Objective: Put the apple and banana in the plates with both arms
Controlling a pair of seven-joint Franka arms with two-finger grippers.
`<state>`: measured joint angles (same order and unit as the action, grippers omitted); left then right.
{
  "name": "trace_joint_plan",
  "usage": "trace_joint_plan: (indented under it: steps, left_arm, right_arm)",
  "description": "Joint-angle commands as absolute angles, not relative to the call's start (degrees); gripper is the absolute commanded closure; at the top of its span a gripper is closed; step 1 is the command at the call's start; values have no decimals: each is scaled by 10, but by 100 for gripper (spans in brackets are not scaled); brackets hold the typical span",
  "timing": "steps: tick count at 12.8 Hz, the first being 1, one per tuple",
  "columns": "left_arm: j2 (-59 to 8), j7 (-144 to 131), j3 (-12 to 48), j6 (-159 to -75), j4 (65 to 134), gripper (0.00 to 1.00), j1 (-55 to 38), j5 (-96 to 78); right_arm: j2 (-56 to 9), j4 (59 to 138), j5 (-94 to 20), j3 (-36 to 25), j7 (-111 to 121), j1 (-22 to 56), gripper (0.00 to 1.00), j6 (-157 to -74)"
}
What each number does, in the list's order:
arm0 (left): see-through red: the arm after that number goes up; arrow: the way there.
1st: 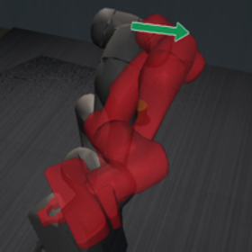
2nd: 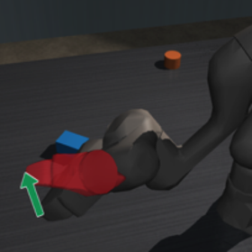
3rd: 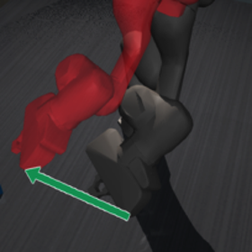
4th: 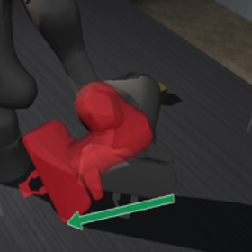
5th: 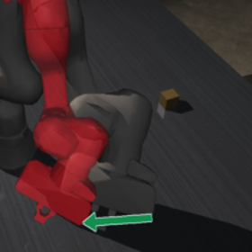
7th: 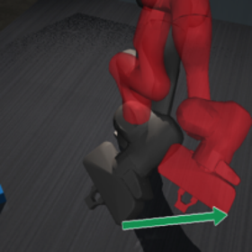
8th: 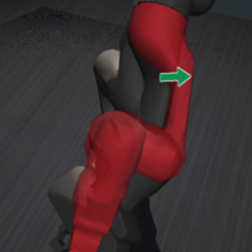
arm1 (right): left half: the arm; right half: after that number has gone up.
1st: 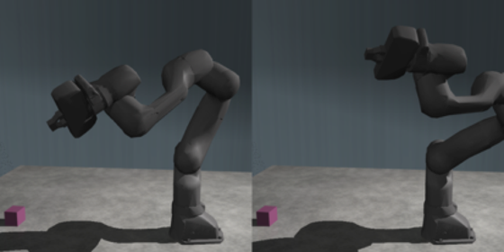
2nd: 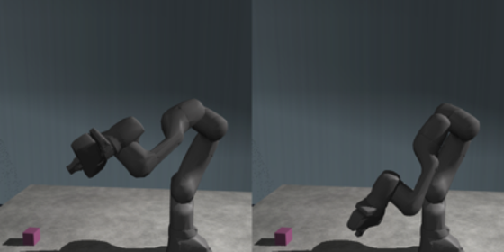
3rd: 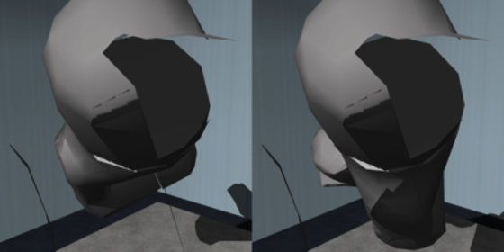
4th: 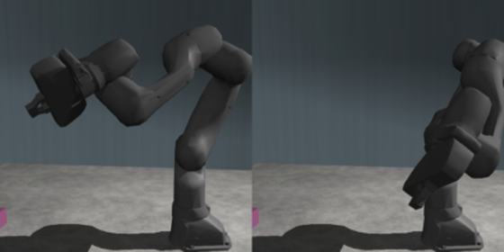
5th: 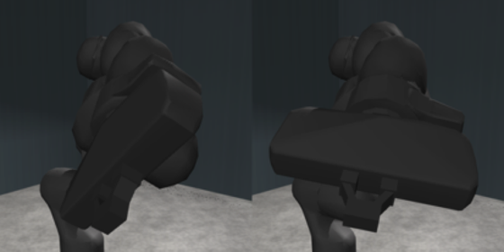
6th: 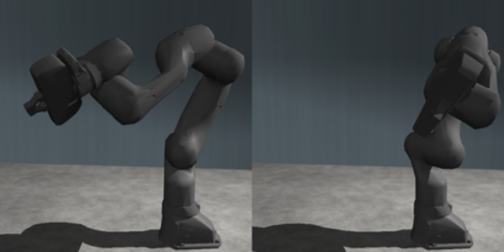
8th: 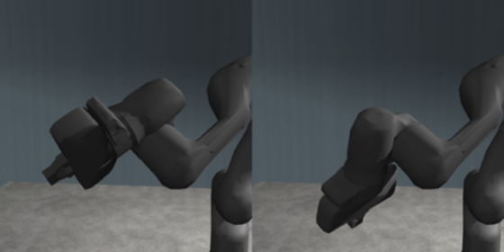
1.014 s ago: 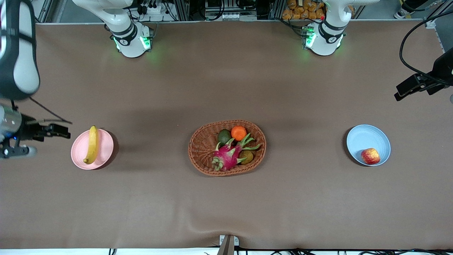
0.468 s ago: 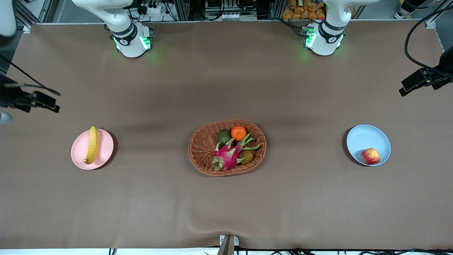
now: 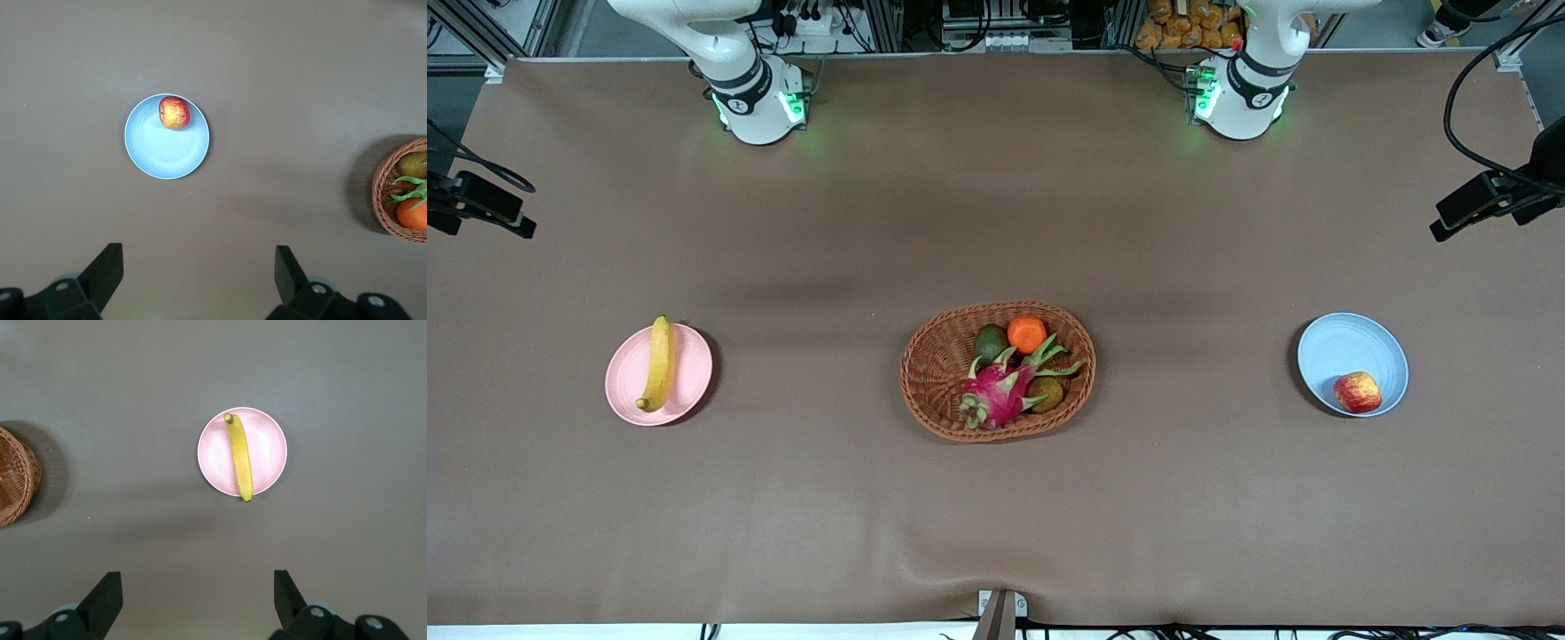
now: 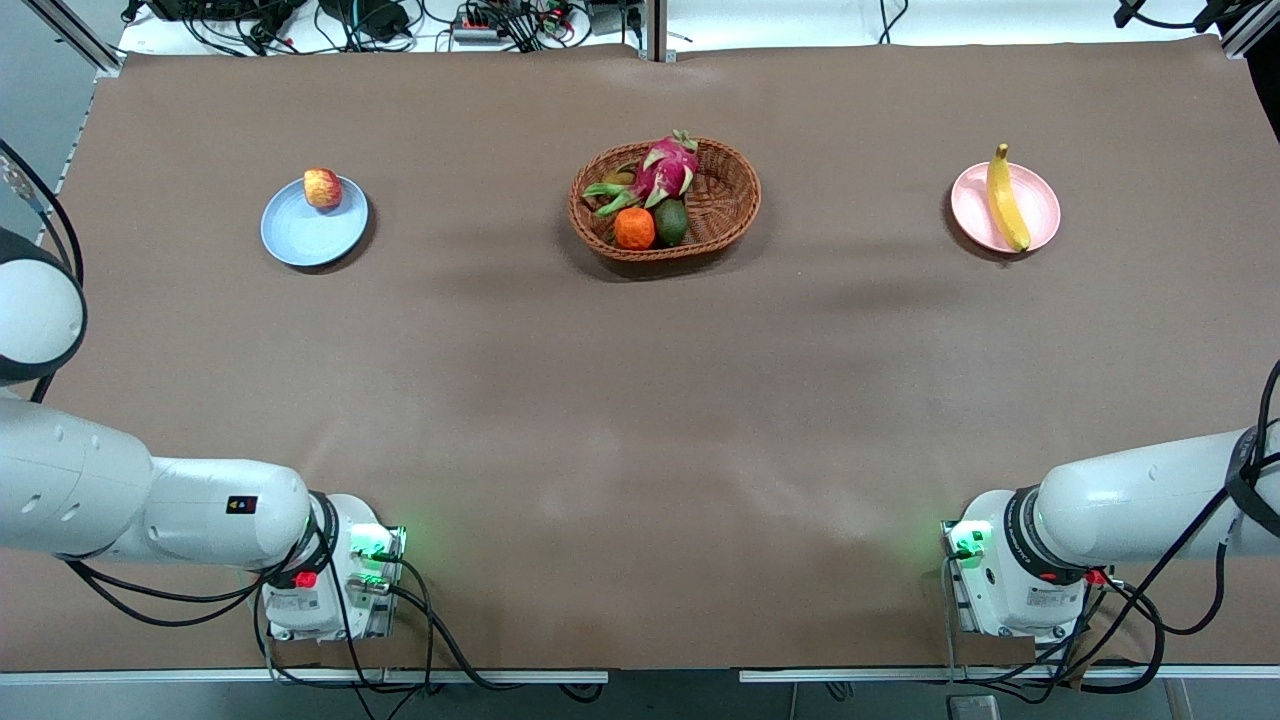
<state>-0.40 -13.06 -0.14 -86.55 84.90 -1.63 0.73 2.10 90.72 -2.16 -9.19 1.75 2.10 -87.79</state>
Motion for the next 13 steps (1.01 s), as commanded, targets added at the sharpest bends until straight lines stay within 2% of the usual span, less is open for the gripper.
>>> trace_joint_plan:
  steps: [1,5,13]
  left_arm:
    - [9,-120,-2,-863,860,0,-17,9]
    - [9,-120,-2,-863,860,0,-20,9]
    - [8,-121,-1,-862,860,0,-23,9]
  right_arm:
    - [28,905,-9,-90,17,17,0,-872]
    - [14,861,-2,-90,38,15,0,-871]
    - [1,889,3,-91,71,11,0,-883]
